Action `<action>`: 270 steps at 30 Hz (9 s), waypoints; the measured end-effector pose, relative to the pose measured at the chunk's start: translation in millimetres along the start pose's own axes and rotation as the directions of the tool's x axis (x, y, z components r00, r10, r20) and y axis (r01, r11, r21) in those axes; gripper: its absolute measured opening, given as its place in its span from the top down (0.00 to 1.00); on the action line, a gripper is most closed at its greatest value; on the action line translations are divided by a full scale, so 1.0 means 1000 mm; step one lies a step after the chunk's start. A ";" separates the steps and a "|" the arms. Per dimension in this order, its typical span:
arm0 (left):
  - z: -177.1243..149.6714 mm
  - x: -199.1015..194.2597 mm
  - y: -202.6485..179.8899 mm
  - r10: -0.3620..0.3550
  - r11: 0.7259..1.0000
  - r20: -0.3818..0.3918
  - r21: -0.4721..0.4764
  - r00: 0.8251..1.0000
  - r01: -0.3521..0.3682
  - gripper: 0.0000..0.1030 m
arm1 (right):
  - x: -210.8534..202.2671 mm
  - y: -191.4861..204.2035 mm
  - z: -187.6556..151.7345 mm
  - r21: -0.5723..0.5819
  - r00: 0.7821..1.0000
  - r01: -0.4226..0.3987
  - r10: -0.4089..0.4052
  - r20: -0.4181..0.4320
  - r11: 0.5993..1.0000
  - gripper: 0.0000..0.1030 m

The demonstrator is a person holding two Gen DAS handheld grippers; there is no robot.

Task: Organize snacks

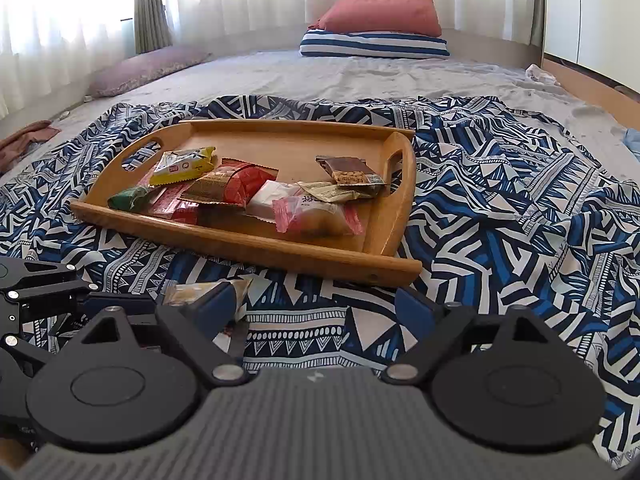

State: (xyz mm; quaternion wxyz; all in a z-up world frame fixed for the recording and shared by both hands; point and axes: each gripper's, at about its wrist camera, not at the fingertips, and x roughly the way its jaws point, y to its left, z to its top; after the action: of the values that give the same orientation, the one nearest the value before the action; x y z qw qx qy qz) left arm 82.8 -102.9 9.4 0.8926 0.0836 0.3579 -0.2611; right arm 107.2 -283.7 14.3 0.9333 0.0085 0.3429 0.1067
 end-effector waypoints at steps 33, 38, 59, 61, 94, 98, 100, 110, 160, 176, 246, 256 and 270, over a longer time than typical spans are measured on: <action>-0.014 -0.059 0.073 0.207 0.957 0.060 -0.221 0.976 -0.189 0.81 | 0.016 0.042 0.001 -0.061 0.998 -0.061 0.061 -0.010 0.996 0.01; -0.015 -0.059 0.083 0.241 0.943 0.062 -0.253 0.969 -0.218 0.81 | 0.024 0.054 0.004 -0.032 0.999 -0.049 0.049 -0.006 0.998 0.00; -0.014 -0.053 0.098 0.283 0.921 0.066 -0.297 0.957 -0.252 0.80 | 0.060 0.097 0.007 0.053 0.994 0.109 -0.108 -0.027 0.993 0.16; -0.013 -0.052 0.098 0.284 0.921 0.066 -0.298 0.957 -0.252 0.80 | 0.059 0.097 0.007 0.060 0.993 0.115 -0.114 -0.021 0.992 0.26; -0.019 -0.036 0.103 0.275 0.923 -0.001 -0.278 0.961 -0.265 0.43 | 0.009 0.068 -0.001 0.052 0.995 0.079 -0.082 0.048 0.995 0.43; -0.020 -0.033 0.108 0.242 0.914 -0.030 -0.330 0.970 -0.238 0.82 | 0.008 0.068 -0.004 0.041 0.995 0.080 -0.082 0.051 0.996 0.43; -0.019 -0.037 0.108 0.222 0.915 -0.021 -0.342 0.975 -0.216 0.82 | 0.006 0.069 -0.005 0.036 0.995 0.077 -0.079 0.057 0.996 0.43; 0.008 -0.063 0.095 0.226 0.929 0.070 -0.314 0.972 -0.194 0.82 | -0.008 0.069 0.010 0.039 0.989 0.072 -0.076 0.124 0.997 0.43; 0.135 0.050 0.205 0.262 0.894 0.006 -0.377 0.965 -0.241 0.82 | 0.113 0.020 0.135 0.161 0.999 0.035 -0.038 0.015 0.986 0.43; 0.138 0.080 0.213 0.300 0.882 -0.022 -0.374 0.954 -0.287 0.82 | 0.143 0.021 0.127 0.136 0.998 0.056 -0.054 -0.019 0.989 0.43; 0.125 0.036 0.198 0.294 0.894 0.000 -0.353 0.956 -0.275 0.21 | 0.105 0.031 0.121 0.094 0.995 0.078 -0.083 0.050 0.993 0.13; 0.119 0.006 0.189 0.318 0.891 0.020 -0.349 0.948 -0.291 0.05 | 0.076 0.035 0.122 0.084 0.991 0.086 -0.094 0.095 0.993 0.03; 0.097 -0.046 0.168 0.311 0.893 0.043 -0.356 0.949 -0.277 0.02 | 0.031 0.043 0.104 0.072 0.988 0.073 -0.082 0.129 0.995 0.00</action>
State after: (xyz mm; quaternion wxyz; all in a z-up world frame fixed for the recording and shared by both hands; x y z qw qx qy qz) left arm 201.2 25.9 105.1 0.9391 -0.0342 0.3365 -0.0600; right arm 189.1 -229.5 77.6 0.9565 0.0333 0.2839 0.0582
